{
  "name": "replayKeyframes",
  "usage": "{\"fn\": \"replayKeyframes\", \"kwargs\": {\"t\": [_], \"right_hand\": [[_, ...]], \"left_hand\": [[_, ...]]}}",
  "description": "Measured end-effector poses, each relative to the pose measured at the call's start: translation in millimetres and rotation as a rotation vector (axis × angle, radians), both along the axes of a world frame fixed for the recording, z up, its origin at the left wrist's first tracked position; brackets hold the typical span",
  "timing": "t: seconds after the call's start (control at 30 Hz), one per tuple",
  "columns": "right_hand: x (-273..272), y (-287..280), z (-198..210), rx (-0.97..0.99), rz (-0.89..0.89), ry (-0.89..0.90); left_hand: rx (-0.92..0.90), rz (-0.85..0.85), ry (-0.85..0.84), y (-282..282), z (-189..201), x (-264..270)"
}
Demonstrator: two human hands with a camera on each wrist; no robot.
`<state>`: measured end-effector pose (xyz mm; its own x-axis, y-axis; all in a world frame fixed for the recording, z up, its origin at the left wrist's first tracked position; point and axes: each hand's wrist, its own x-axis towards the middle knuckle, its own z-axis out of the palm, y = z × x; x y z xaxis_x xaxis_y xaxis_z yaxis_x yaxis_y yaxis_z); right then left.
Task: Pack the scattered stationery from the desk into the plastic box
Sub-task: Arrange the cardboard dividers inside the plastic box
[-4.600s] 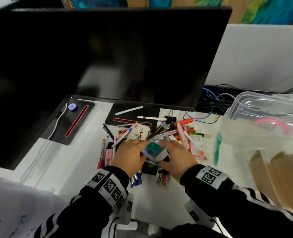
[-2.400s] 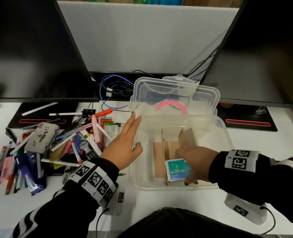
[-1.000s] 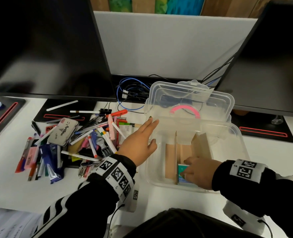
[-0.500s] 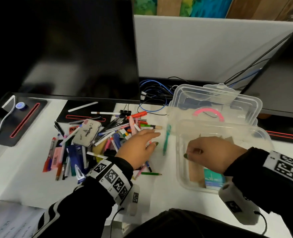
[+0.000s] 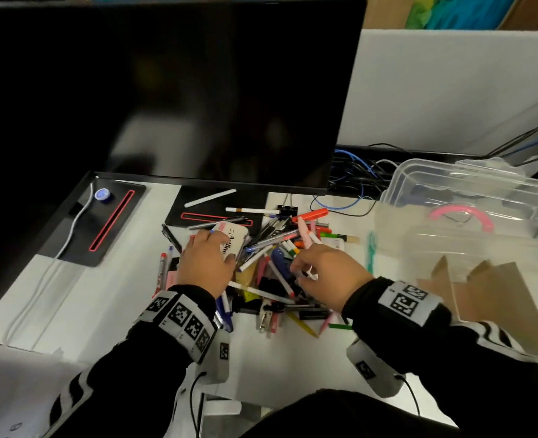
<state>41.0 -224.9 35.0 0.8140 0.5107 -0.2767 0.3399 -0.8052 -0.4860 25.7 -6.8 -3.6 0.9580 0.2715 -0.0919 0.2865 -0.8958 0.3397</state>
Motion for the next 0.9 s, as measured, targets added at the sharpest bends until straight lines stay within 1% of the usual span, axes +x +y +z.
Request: {"fn": "replayKeyframes", "kwargs": {"t": [0.07,0.17,0.33,0.47,0.57,0.73,0.9], "right_hand": [[-1,13,-18,-0.029,-0.020,-0.020],[-3,25,-39,-0.133,-0.025,-0.016],[-9,32,-58,-0.243,-0.028,-0.036],[-10,33,-62,-0.243,-0.037,-0.050],[-11,35,-62,-0.246,-0.039,-0.038],[-9,37,-60,-0.222,-0.089,-0.015],[-7,35,-51,-0.129,-0.150,0.004]], "left_hand": [[0.012,0.037,0.011,9,-8,-1],[0.031,0.050,0.036,15,-21,0],[0.025,0.032,0.038,15,-41,10],[0.037,0.028,0.059,17,-48,15],[-0.019,0.038,0.077,20,-51,16],[-0.137,0.033,-0.007,25,-53,14],[-0.242,0.004,-0.109,32,-45,3]]}}
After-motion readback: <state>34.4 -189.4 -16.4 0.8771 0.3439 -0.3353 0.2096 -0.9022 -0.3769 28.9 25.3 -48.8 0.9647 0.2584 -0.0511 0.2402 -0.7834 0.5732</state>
